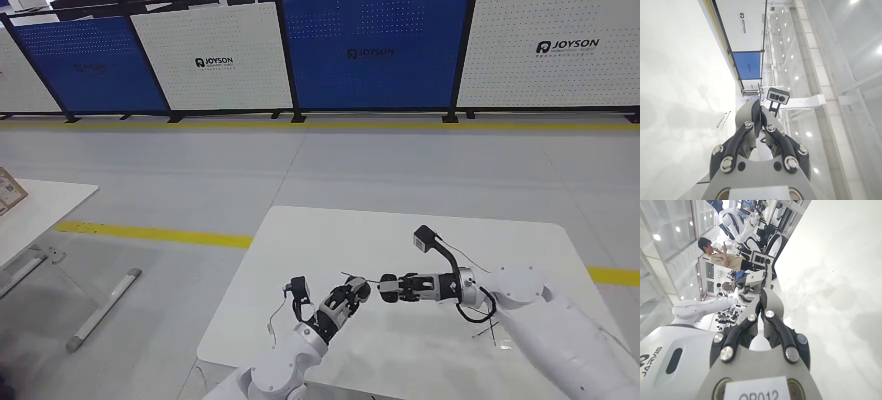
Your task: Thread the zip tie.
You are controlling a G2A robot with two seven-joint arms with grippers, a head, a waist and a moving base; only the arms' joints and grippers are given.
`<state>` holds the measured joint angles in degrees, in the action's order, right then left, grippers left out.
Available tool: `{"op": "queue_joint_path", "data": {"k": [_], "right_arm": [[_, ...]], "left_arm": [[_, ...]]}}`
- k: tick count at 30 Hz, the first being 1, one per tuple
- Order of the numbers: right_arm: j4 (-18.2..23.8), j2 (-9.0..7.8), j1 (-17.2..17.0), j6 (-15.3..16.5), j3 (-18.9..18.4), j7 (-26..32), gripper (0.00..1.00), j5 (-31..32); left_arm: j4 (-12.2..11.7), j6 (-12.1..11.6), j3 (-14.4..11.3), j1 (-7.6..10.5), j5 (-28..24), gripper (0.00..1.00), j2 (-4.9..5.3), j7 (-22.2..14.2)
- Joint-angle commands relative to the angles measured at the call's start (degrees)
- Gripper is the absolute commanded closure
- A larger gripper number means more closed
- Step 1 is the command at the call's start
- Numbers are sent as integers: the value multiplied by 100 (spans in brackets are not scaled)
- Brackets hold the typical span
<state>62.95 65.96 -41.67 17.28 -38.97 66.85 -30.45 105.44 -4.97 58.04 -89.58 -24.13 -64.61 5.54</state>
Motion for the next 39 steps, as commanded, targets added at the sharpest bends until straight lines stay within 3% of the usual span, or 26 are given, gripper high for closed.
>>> {"op": "queue_joint_path", "data": {"k": [1, 4, 7, 16, 19, 22, 24, 35, 39], "right_arm": [[0, 2, -21, -3, -35, 18, 100, 18], [9, 1, -49, 4, -87, 121, 100, 29], [-24, 1, -77, 59, -165, 370, 100, -121], [-38, 13, -86, 71, -211, 374, 100, -43], [7, 15, -125, 69, -214, 319, 100, -55], [173, -5, -226, 95, -291, 303, 100, -15], [233, -19, -288, 113, -359, 346, 100, -51], [257, -29, -306, 110, -402, 317, 100, 2], [257, -29, -306, 110, -402, 317, 100, 2]], "left_arm": [[14, -45, -9, -21, 155, 0, -7, 50], [2, -181, -10, -54, 482, 0, -1, -46], [-81, -226, 22, -87, 1134, 0, 28, -104], [-84, -243, 4, -67, 1170, 0, 27, -180], [-141, -363, 16, 24, 918, 0, 28, -720], [-308, -360, 244, 230, 520, 0, 68, -1533], [-440, -253, 392, 337, 595, 0, 114, -2024], [-468, -244, 458, 347, 704, 0, 119, -1942], [-544, -478, 448, 310, 508, 0, 99, -1957]]}}
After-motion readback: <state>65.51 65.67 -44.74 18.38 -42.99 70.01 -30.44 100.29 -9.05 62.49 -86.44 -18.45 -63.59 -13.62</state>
